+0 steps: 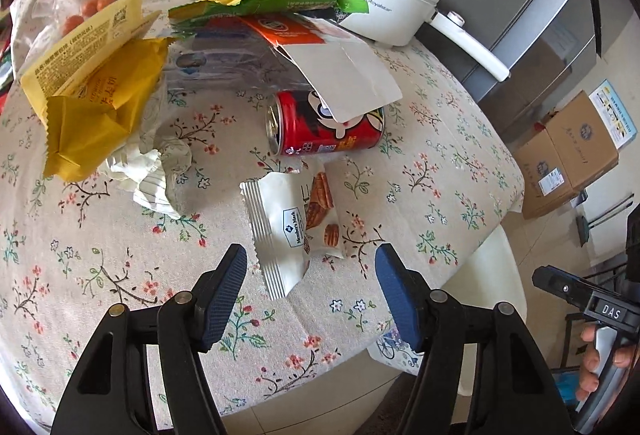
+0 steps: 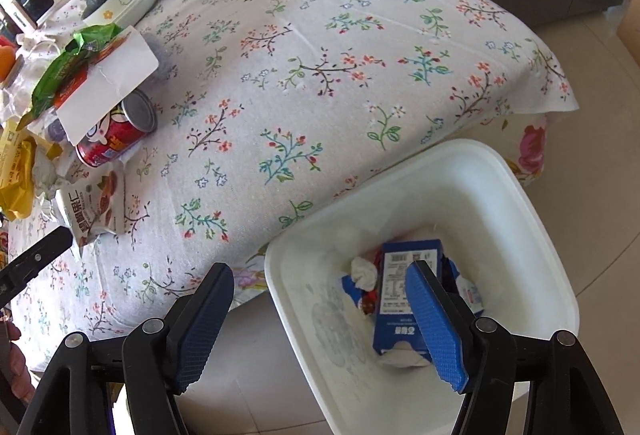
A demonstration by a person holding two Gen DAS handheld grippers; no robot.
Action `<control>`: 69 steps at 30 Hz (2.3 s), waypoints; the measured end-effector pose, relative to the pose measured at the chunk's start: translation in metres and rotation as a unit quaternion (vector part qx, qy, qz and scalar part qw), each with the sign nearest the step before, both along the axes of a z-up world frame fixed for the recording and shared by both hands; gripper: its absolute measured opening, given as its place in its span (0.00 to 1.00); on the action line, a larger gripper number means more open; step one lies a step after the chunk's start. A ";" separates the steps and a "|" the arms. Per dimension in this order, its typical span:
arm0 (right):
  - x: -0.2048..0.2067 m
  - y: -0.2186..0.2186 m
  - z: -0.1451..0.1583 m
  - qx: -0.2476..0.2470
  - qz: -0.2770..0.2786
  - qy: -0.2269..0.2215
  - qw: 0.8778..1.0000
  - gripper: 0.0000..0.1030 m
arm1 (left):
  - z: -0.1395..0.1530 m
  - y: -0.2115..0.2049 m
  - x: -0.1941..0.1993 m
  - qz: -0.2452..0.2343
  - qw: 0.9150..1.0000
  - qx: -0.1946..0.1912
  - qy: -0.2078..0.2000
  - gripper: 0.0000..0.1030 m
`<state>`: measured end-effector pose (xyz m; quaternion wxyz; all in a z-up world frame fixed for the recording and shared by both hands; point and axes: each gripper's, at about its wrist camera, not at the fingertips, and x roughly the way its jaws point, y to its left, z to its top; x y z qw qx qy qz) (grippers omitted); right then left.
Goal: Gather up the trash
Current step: 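Grasp the white snack wrapper on the table with the left gripper, then hold the wrapper in the left gripper while the right gripper grasps the green chip bag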
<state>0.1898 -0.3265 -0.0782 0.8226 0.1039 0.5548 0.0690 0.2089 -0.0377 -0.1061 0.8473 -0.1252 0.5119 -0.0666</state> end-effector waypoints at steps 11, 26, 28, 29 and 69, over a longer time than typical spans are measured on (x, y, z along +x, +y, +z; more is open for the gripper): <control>0.003 0.018 -0.005 -0.027 0.027 0.005 0.999 0.73 | -0.004 -0.012 0.010 0.009 1.000 0.019 -0.017 0.12; 0.012 0.057 0.021 -0.005 0.033 -0.026 0.999 0.74 | 0.079 0.048 -0.060 0.017 0.993 0.011 -0.113 0.08; 0.020 0.070 0.027 -0.009 0.036 -0.033 0.999 0.73 | 0.091 0.065 -0.070 0.032 0.991 0.018 -0.131 0.08; 0.024 0.078 0.031 -0.010 0.039 -0.037 0.998 0.73 | 0.096 0.074 -0.073 0.041 0.989 0.026 -0.139 0.08; 0.125 0.226 0.077 0.086 0.047 -0.147 0.984 0.04 | 0.121 0.189 -0.070 0.135 0.977 0.015 -0.162 0.08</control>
